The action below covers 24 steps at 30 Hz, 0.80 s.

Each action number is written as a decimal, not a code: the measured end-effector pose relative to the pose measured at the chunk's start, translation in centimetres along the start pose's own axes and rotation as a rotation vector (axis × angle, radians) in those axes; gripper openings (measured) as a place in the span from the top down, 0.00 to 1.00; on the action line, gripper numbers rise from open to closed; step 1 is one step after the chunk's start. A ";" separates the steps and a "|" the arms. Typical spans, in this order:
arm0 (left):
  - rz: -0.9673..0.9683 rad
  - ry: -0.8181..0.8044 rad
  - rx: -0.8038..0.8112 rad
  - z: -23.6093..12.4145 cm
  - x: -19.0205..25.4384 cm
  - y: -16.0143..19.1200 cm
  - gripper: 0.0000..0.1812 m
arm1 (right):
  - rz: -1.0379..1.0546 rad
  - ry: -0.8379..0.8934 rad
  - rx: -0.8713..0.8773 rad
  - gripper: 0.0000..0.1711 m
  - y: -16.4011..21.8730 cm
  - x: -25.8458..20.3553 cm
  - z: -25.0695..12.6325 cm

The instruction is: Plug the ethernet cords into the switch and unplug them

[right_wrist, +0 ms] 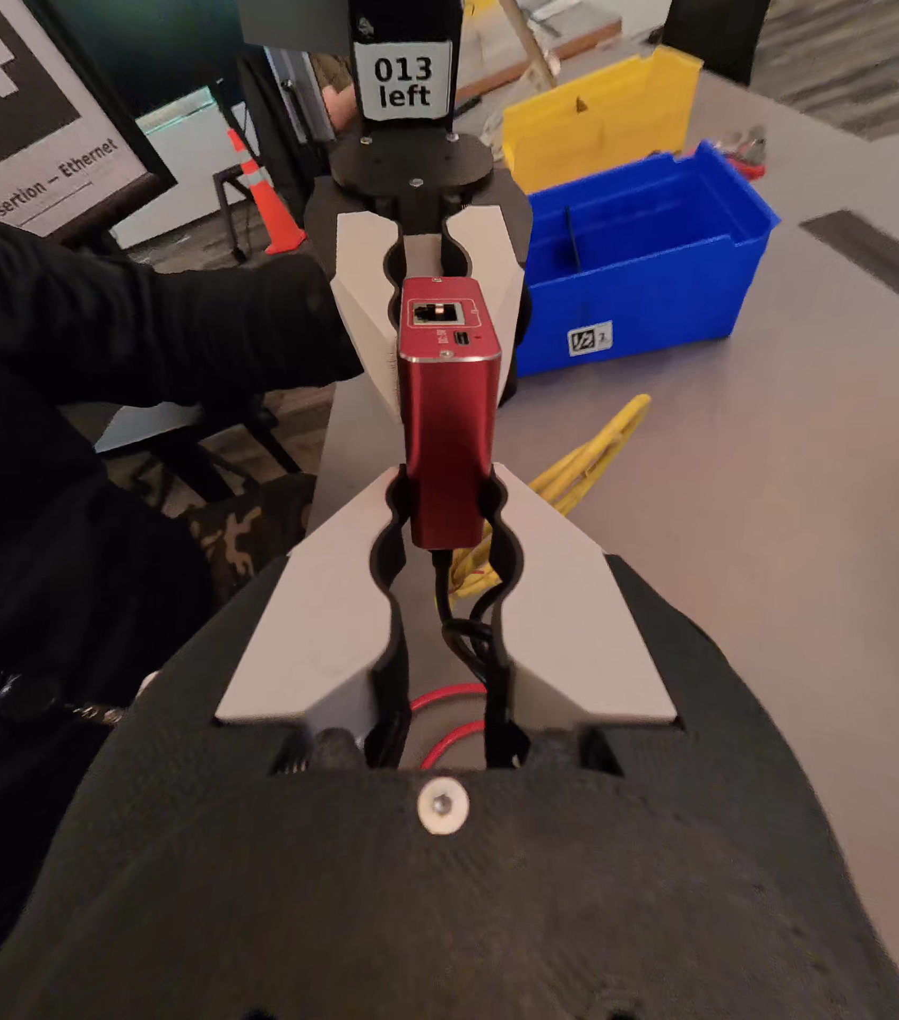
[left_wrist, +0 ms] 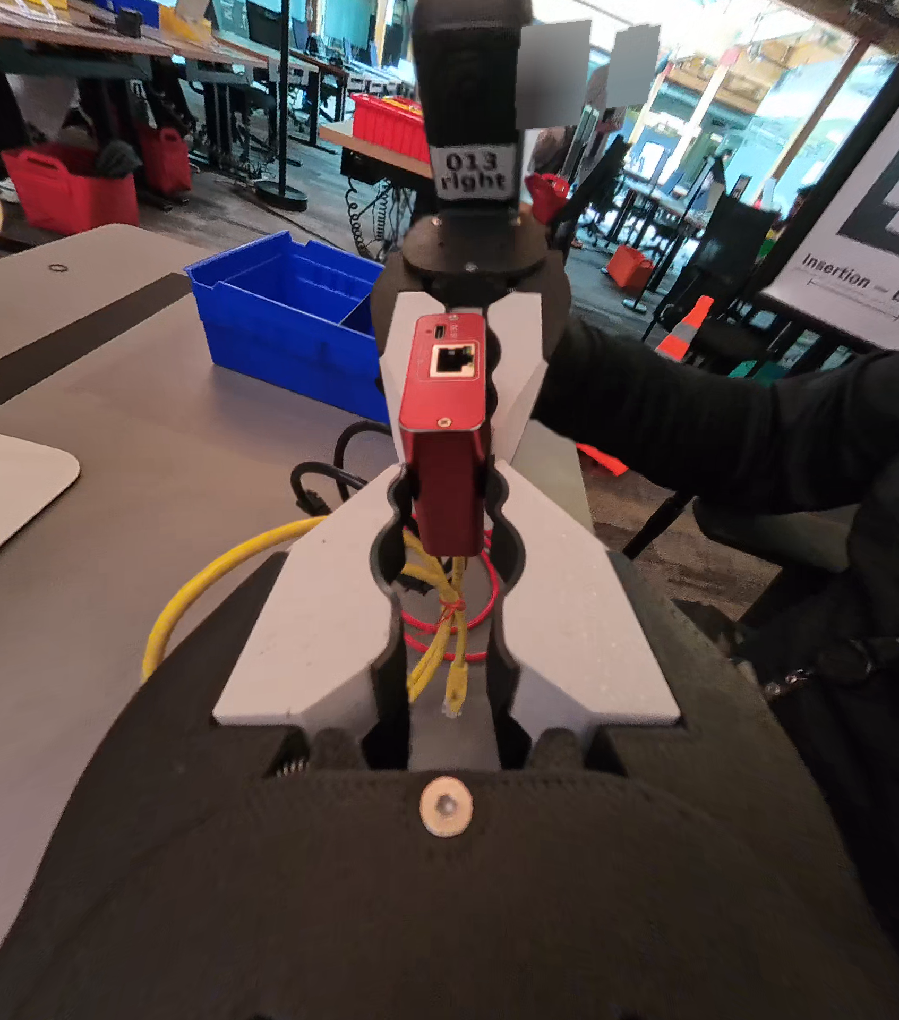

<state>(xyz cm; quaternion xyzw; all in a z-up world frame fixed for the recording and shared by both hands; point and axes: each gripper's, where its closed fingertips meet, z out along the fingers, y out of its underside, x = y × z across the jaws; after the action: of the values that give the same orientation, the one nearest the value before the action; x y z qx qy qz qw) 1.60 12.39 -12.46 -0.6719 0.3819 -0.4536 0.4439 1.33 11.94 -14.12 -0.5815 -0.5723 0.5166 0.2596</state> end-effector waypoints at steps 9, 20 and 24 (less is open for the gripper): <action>1.056 -0.470 -0.466 -1.1 -0.3 -0.9 0.63 | 0.195 -0.156 -0.410 0.86 2.6 -0.7 -0.9; 1.255 -0.244 -0.853 0.1 1.5 2.7 0.52 | 0.261 -0.366 -0.687 0.86 4.8 -2.5 0.1; 1.155 -0.216 -1.011 -0.8 0.8 5.0 0.44 | 0.283 -0.390 -0.709 0.86 4.5 -2.8 0.5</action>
<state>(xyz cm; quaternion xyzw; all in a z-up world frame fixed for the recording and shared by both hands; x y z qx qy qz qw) 0.55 9.93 -16.83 -0.5276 0.7869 0.1471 0.2843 3.20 8.28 -17.42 -0.5992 -0.6673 0.4185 -0.1429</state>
